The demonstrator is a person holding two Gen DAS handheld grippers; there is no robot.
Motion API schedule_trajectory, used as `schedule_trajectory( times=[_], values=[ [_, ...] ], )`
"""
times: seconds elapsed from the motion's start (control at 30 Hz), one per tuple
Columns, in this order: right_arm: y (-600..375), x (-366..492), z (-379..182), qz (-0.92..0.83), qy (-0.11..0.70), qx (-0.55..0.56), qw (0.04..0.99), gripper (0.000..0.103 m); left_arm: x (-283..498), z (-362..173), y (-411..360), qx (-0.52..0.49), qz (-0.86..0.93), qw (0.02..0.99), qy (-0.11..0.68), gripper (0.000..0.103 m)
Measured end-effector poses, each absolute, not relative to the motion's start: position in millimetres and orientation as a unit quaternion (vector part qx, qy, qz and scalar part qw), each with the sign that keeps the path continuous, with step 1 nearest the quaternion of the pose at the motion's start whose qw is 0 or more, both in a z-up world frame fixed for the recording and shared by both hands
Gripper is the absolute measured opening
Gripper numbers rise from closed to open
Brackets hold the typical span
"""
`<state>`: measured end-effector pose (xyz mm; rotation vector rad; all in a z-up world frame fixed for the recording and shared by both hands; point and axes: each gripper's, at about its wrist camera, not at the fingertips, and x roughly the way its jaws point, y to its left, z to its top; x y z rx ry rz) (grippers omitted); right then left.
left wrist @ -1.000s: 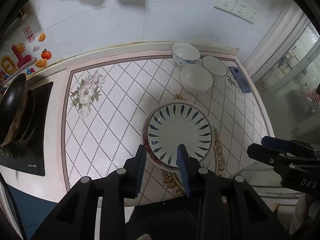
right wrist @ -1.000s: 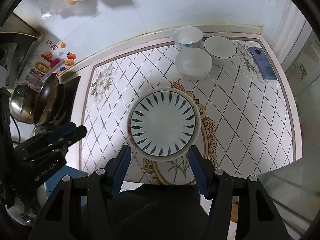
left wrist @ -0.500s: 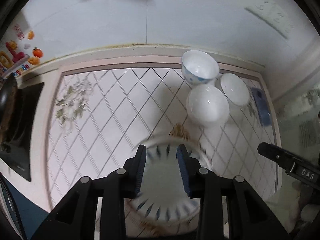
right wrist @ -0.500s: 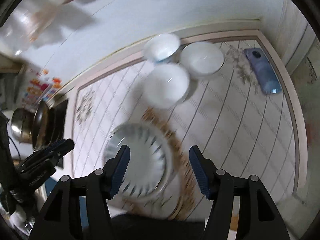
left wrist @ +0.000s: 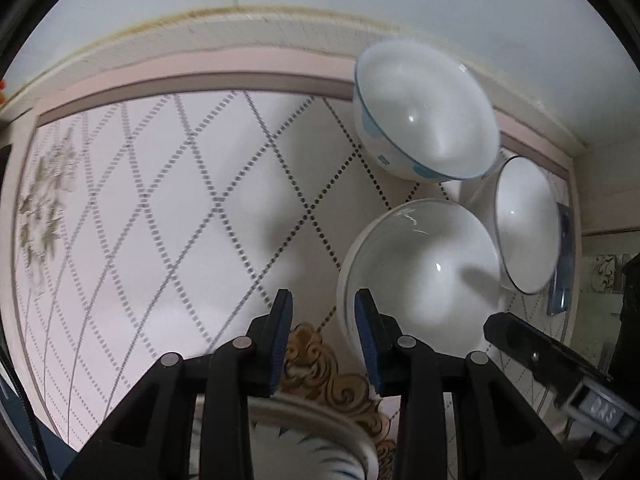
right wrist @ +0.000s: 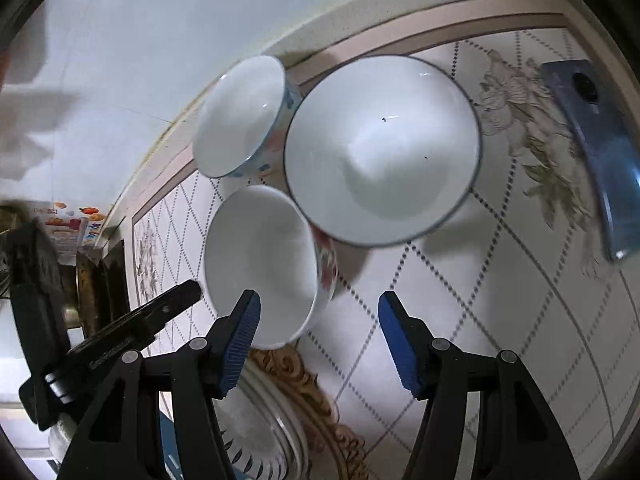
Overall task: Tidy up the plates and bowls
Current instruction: 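Grasp a plain white bowl with the left tool while the right tool grasps a pink-rimmed bowl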
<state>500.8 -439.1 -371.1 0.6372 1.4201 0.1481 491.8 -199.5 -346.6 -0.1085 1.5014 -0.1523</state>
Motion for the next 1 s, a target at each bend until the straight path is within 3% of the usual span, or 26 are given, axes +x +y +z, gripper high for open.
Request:
schedule_trajectory(
  times=[0.13, 0.27, 0.37, 0.47, 1.0],
  values=[
    [-439, 505, -386, 0.068, 0.639, 0.302, 0.704, 0.059, 500, -363, -206, -0.036, -0.065, 0.719, 0.691, 0.030],
    [-436, 508, -397, 0.076, 0.639, 0.312, 0.699, 0.033, 499, -370, -207, -0.033, -0.068, 0.721, 0.688, 0.029],
    [-432, 508, -401, 0.078, 0.641, 0.308, 0.698, 0.018, 496, -370, -209, -0.041, -0.076, 0.724, 0.684, 0.019],
    [-431, 508, -401, 0.079, 0.640, 0.300, 0.703, 0.017, 492, -365, -217, -0.032, -0.082, 0.732, 0.675, 0.010],
    [-410, 486, -360, 0.093, 0.630, 0.270, 0.722, 0.016, 444, -314, -230, -0.021, -0.107, 0.761, 0.639, 0.010]
  ],
)
